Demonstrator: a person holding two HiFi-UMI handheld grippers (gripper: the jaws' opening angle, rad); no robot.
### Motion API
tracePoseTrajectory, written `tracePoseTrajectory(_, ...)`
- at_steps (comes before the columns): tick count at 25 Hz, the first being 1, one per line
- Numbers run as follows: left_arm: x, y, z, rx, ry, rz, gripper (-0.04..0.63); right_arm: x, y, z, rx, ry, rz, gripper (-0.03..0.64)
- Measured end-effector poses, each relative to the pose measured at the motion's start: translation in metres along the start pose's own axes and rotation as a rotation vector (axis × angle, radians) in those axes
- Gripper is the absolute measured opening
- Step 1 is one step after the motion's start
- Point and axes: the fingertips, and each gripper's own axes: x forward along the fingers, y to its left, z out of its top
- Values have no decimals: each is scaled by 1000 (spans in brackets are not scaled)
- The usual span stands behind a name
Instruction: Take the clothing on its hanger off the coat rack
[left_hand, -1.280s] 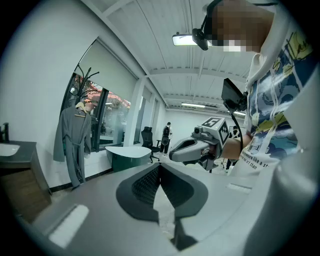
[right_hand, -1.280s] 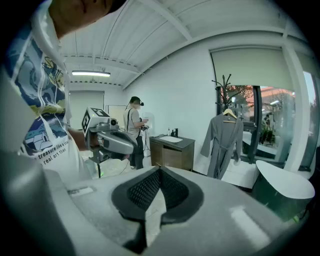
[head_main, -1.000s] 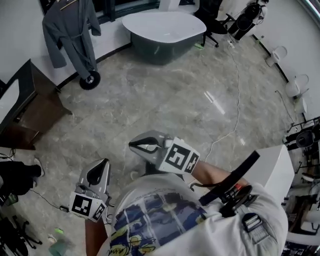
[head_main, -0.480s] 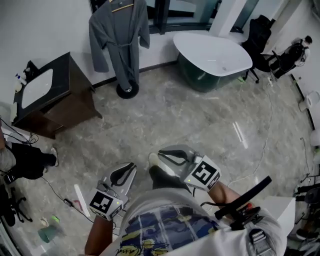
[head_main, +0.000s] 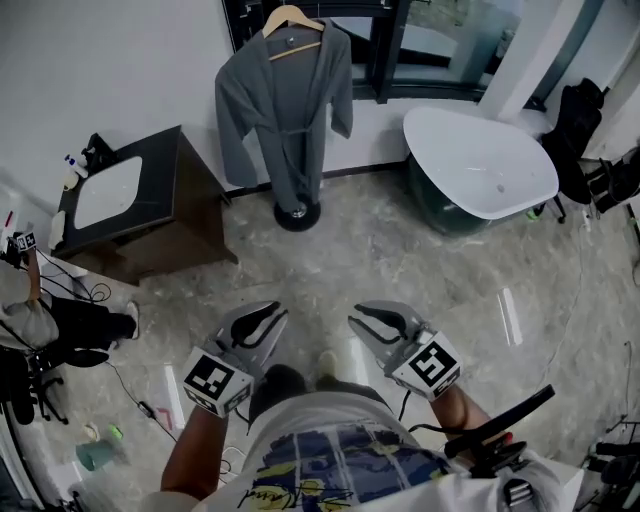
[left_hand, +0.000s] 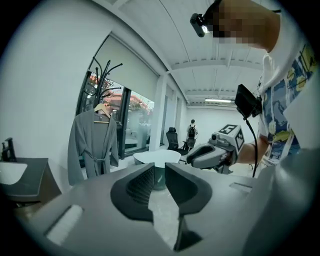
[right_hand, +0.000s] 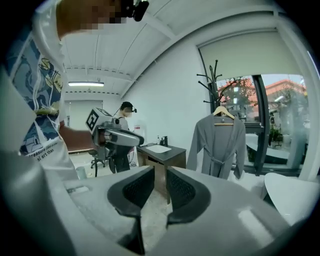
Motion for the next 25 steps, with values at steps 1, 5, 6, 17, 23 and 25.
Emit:
tracePoseTrajectory(1,7,12,9,-3,2,3,71,-1,-7,2,13,1,-4,74)
tracePoseTrajectory(5,38,89,45,30,-10,49,84,8,-38,4,11,33,-12,87)
tracePoseTrajectory(6,47,114,55,45,-21,64,85,13,-48,3,8,37,-24,89)
tracePoseTrajectory(17,151,383,195,216,-38,182,210,61,-162,33,125,38,-266,89)
tracePoseTrajectory(23,214,464,229,290,49,161,287,87,-194,34,174,39,-342,89)
tracePoseTrajectory(25,234,482,232,292,92,134,309,91,-202,32,198,44,-369,89)
